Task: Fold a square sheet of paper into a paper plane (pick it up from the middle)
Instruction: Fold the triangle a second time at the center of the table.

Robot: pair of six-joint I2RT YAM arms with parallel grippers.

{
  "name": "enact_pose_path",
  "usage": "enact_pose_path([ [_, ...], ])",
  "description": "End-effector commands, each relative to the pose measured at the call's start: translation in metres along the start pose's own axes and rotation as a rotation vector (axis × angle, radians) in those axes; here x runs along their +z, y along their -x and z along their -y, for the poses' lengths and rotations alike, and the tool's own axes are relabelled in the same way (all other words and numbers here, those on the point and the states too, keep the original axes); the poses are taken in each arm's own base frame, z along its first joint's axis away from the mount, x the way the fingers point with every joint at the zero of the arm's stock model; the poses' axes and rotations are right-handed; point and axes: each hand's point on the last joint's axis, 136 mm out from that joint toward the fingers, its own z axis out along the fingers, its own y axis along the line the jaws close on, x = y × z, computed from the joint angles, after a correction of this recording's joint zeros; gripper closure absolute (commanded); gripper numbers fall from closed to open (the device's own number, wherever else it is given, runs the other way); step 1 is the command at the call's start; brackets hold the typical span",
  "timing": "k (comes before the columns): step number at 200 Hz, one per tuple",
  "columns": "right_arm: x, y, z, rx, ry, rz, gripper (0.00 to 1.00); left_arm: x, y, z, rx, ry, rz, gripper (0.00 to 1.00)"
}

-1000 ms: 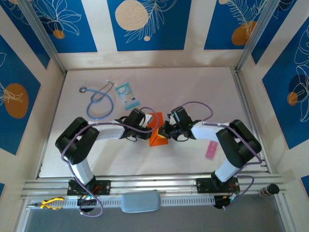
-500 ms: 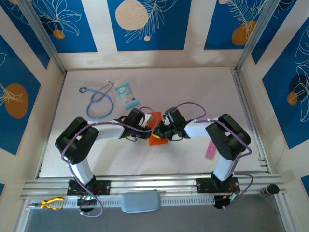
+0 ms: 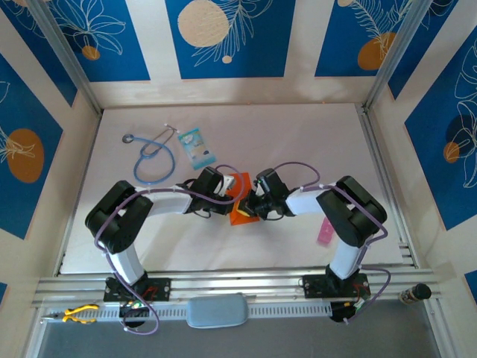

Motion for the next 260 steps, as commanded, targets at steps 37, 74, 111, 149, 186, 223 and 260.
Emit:
enact_pose_path([
  [37, -0.011, 0.024, -0.009, -0.009, -0.013, 0.043, 1.00, 0.002, -0.010, -0.007, 0.009, 0.022, -0.049, 1.00],
  [74, -0.005, 0.025, 0.018, 0.027, -0.097, 0.052, 1.00, 0.001, -0.010, -0.008, 0.012, 0.025, -0.048, 1.00],
  [111, -0.007, 0.022, 0.036, 0.057, -0.144, 0.062, 1.00, 0.000, -0.010, -0.008, 0.013, 0.028, -0.047, 1.00],
  [149, -0.022, 0.032, 0.000, 0.000, -0.045, 0.076, 1.00, 0.000, -0.011, -0.008, 0.013, 0.029, -0.051, 1.00],
  [186, -0.028, 0.044, -0.008, -0.013, -0.022, 0.087, 1.00, 0.000, -0.010, -0.007, 0.013, 0.027, -0.050, 1.00],
  [223, -0.020, 0.043, 0.022, 0.029, -0.132, 0.089, 1.00, 0.000, -0.010, -0.007, 0.013, 0.026, -0.050, 1.00],
  [260, -0.016, 0.040, 0.053, 0.082, -0.213, 0.107, 1.00, -0.001, -0.012, -0.008, 0.018, 0.030, -0.052, 1.00],
])
